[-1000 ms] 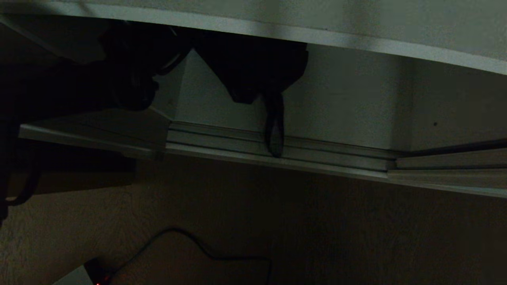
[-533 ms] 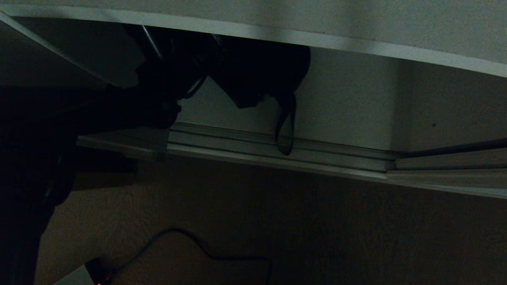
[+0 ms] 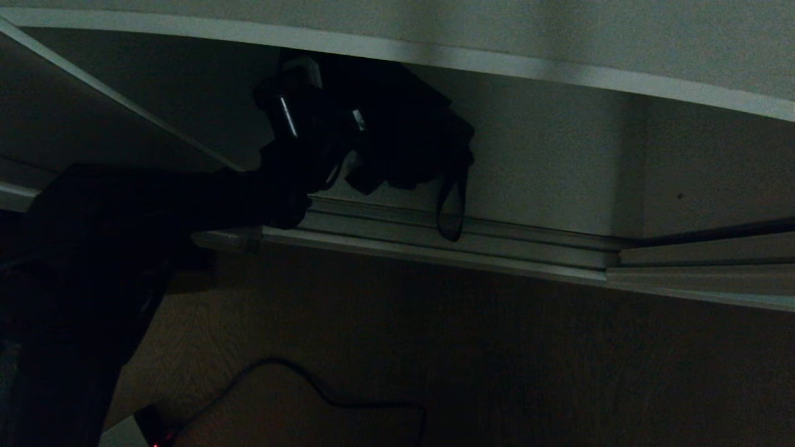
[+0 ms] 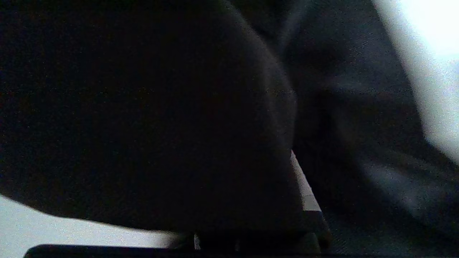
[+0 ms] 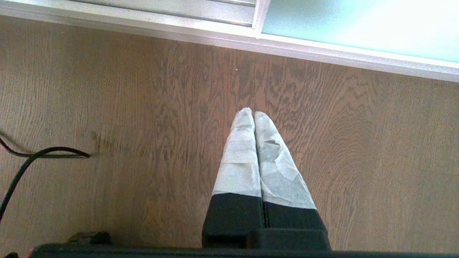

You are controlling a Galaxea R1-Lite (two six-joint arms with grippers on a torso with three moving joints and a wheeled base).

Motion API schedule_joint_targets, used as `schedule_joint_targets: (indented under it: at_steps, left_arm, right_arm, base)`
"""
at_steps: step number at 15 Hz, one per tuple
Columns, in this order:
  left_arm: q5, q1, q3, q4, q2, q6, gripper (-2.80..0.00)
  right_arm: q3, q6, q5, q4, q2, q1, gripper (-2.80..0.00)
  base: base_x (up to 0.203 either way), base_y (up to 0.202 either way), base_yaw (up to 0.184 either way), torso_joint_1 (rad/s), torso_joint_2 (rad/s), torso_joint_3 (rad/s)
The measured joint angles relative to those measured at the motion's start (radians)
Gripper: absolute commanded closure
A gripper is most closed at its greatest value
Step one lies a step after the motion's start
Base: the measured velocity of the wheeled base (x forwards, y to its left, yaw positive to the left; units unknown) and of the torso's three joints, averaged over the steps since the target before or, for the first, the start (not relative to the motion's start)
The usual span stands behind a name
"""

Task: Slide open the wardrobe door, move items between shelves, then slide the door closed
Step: Place the bag on the lower shelf

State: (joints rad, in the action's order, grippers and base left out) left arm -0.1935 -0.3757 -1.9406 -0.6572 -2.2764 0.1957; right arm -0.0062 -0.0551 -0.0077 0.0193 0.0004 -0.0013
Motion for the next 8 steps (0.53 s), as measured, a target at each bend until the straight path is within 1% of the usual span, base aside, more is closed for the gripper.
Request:
schedule_joint_targets:
  at_steps: [1,4,8]
  left_arm:
    - [-0.025,0.000,0.000,0.025,-0.016,-0.003,0.00]
    - [-0.029,0.001,-0.001,0.003,-0.052,0.003,0.00]
    - [-0.035,0.002,-0.003,-0.150,-0.080,0.003,0.00]
  right_arm:
    - [0.000,0.000,0.000,0.000,0.000,0.000,0.00]
    - [0.000,0.000,0.000,0.000,0.000,0.000,0.00]
    - [0.000,0.000,0.000,0.000,0.000,0.000,0.00]
  base:
    - [0.000,0.000,0.000,0.000,0.00,0.000]
    - [0.000,0.000,0.000,0.000,0.00,0.000]
    - [0.000,0.000,0.000,0.000,0.00,0.000]
